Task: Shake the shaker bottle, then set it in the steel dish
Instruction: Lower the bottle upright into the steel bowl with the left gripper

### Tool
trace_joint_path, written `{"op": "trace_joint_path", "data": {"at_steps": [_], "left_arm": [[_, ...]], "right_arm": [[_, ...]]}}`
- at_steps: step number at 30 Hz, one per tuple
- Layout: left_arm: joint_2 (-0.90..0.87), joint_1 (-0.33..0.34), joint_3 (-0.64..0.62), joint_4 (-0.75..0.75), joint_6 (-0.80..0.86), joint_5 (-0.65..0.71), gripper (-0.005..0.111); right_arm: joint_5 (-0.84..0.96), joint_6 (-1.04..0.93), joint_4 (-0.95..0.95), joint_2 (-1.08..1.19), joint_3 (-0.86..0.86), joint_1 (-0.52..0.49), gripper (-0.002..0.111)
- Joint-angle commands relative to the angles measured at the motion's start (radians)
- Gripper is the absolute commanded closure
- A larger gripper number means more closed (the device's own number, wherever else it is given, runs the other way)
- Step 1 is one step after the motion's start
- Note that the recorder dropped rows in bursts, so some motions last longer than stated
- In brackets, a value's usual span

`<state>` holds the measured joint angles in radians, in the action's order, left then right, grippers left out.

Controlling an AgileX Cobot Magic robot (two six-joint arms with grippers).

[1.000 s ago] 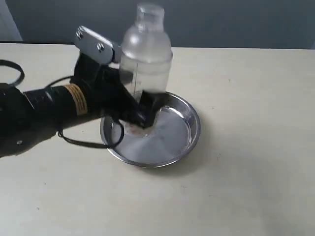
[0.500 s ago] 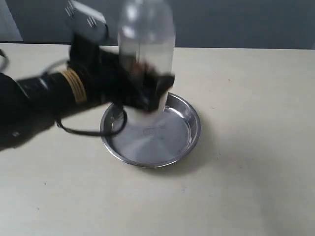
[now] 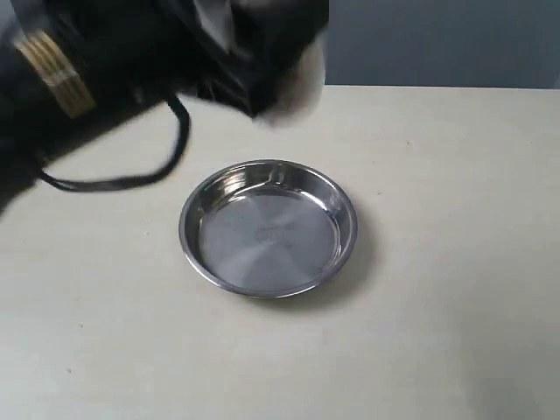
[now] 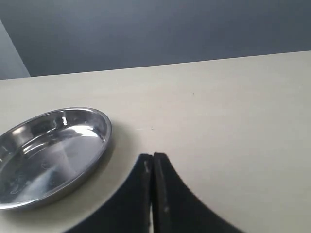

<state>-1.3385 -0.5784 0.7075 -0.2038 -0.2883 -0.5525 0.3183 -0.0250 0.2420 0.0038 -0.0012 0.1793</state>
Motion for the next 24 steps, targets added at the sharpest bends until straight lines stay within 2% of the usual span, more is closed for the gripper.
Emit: {"op": "trace_joint_path", "data": {"at_steps": [1, 4, 6, 9, 11, 15, 17, 19, 24], "left_arm": [[-0.192, -0.011, -0.105, 0.088, -0.056, -0.032, 0.106], [-0.182, -0.023, -0.119, 0.009, -0.068, -0.27, 0.106], [-0.175, -0.021, -0.119, 0.023, -0.026, -0.348, 0.106], [-0.173, -0.021, -0.119, 0.115, 0.061, -0.323, 0.106], [-0.173, -0.021, -0.119, 0.177, 0.074, -0.248, 0.106], [-0.2, -0.021, -0.119, 0.204, 0.113, -0.214, 0.106], [-0.256, -0.02, -0.119, 0.271, 0.185, -0.269, 0.106], [-0.341, -0.019, -0.119, 0.337, 0.188, -0.339, 0.106], [-0.473, -0.019, -0.119, 0.352, 0.155, -0.524, 0.106]], "right_arm": [[-0.01, -0.001, -0.004, -0.004, 0.001, 0.002, 0.109], [-0.01, -0.001, -0.004, -0.004, 0.001, 0.002, 0.109], [-0.01, -0.001, -0.009, -0.004, 0.001, 0.002, 0.109], [-0.01, -0.001, -0.009, -0.004, 0.001, 0.002, 0.109], [-0.01, -0.001, -0.009, -0.004, 0.001, 0.002, 0.109], [-0.01, -0.001, -0.009, -0.004, 0.001, 0.002, 0.109], [-0.01, -0.001, -0.009, -0.004, 0.001, 0.002, 0.109], [-0.01, -0.001, -0.009, -0.004, 0.001, 0.002, 0.109], [-0.01, -0.001, -0.009, -0.004, 0.001, 0.002, 0.109]]}}
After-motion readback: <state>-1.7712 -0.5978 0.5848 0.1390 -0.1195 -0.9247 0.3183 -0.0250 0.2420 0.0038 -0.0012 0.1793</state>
